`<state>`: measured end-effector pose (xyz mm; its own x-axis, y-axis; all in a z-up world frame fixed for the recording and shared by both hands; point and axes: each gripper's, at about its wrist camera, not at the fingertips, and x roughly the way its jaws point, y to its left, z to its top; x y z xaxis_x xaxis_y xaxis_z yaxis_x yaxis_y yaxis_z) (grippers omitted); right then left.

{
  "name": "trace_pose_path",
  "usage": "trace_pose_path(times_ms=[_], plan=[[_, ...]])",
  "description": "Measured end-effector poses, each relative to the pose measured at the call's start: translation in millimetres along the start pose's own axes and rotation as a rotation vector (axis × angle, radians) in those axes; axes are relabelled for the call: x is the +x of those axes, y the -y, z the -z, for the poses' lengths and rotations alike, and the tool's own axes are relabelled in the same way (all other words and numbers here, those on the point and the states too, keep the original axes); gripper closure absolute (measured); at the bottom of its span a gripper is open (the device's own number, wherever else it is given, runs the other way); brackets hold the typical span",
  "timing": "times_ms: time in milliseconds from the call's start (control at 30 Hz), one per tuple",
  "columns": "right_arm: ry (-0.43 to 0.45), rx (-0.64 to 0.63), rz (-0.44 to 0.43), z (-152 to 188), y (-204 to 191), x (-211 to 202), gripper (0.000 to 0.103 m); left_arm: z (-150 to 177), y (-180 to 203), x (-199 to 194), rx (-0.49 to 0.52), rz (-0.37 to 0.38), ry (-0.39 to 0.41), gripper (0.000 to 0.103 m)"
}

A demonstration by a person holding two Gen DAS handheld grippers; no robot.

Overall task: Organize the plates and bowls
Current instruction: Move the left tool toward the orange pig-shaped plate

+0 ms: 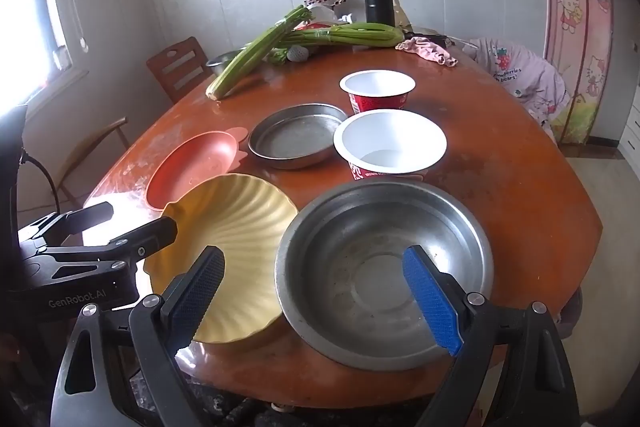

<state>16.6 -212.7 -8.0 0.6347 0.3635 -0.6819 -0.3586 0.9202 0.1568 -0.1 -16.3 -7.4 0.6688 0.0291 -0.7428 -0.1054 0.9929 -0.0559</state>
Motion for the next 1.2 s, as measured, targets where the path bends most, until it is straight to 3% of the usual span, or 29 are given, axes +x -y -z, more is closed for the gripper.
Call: trace_pose_path(times_ms=[1200], plan=[[0.007, 0.005, 0.016, 3.1, 3.0, -4.6, 0.012, 2.1, 8.6, -5.3, 0.023, 0.013, -0.002, 0.001]])
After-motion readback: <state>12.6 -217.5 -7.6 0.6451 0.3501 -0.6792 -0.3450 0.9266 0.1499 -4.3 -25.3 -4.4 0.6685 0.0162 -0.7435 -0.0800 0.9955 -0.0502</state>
